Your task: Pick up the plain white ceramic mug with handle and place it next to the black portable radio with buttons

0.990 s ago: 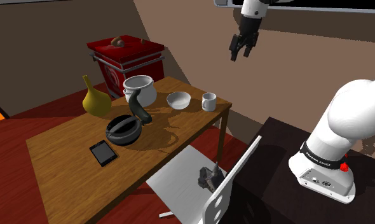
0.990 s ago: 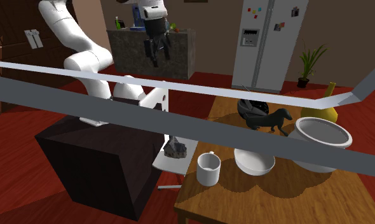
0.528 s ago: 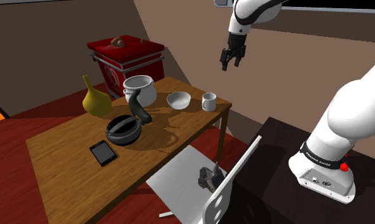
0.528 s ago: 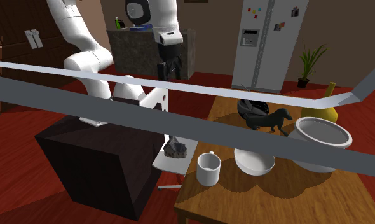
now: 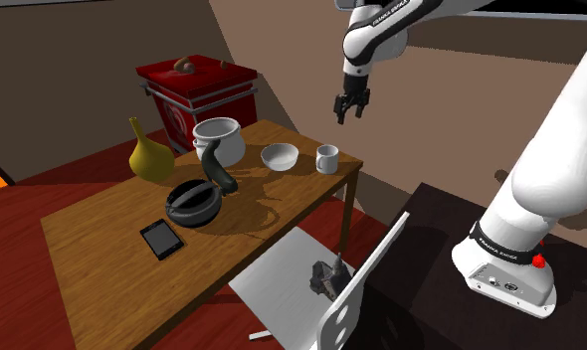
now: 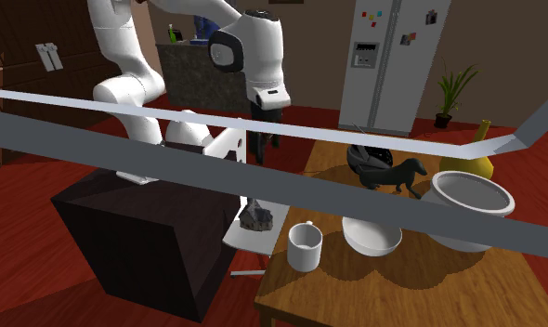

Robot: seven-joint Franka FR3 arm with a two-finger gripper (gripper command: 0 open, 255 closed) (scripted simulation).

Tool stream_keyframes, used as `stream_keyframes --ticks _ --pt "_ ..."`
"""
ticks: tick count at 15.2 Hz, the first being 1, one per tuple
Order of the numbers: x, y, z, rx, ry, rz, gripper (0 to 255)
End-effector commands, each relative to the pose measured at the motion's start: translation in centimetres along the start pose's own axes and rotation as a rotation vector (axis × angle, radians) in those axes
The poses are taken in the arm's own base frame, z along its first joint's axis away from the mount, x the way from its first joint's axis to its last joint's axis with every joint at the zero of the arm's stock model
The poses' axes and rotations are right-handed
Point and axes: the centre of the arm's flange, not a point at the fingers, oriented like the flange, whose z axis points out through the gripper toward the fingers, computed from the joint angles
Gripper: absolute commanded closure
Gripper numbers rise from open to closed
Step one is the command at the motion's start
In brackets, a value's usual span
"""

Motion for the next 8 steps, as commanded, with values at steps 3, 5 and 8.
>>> stream_keyframes --ticks 3,5,8 --pt "3.4 2.1 4.0 -0.005 -0.025 0.008 0" --pt "5.0 3.0 6.0 -0.008 -0.037 0.011 0" --pt "7.4 4.3 9.1 -0.011 -0.056 0.017 0"
